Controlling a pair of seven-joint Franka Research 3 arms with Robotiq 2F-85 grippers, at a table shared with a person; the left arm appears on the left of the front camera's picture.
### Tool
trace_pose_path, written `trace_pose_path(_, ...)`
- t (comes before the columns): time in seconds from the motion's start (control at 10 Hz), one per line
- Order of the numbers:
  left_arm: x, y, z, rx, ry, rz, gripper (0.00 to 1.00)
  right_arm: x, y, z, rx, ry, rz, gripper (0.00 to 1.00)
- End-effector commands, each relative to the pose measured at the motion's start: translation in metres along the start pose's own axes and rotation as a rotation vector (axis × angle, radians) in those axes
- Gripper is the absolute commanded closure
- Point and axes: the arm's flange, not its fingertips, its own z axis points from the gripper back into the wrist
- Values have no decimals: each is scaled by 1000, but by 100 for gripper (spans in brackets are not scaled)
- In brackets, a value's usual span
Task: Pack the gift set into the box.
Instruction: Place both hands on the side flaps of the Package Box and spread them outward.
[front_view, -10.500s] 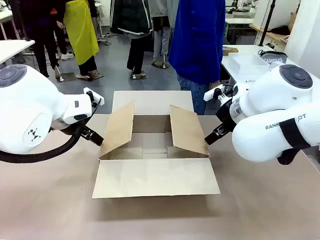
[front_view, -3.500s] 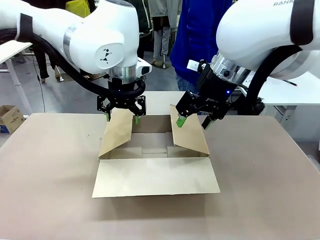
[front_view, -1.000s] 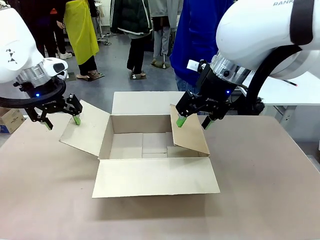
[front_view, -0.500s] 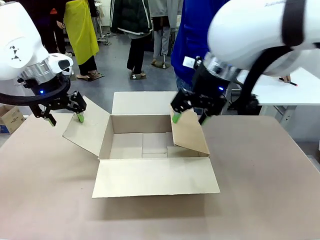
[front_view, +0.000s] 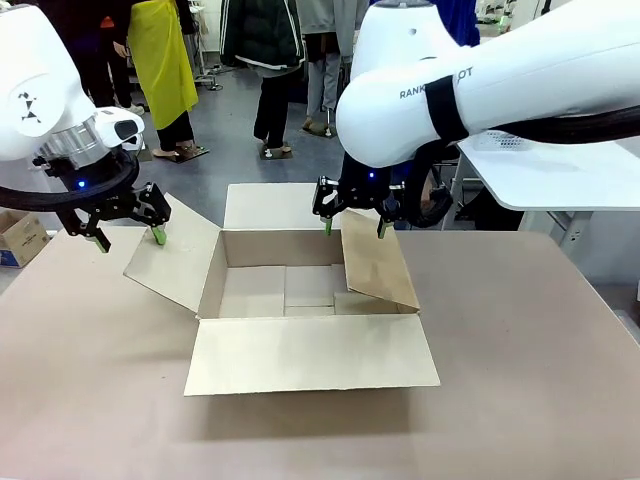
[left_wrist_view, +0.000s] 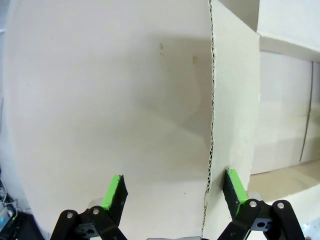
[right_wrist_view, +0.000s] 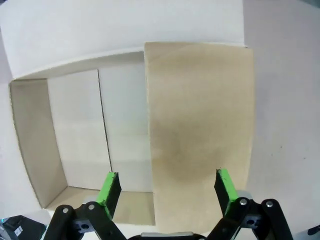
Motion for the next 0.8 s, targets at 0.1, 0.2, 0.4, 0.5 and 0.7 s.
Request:
trace_pose_path(0.1,0,0,1,21,-8,13,0,11,17,-28,-106,-4,15,0)
trace_pose_path(0.2,0,0,1,21,-8,13,0,13,16,-39,-126,4,1,0)
trace_pose_path(0.4,0,0,1,21,-8,13,0,9,9,-44,-157,-5,-27,0)
trace_pose_path(0.5,0,0,1,21,-8,13,0,8,1,-40,-171,-19,-40,0)
trace_pose_path(0.7,0,0,1,21,-8,13,0,7,-20,-22,-147,-48,-50,0)
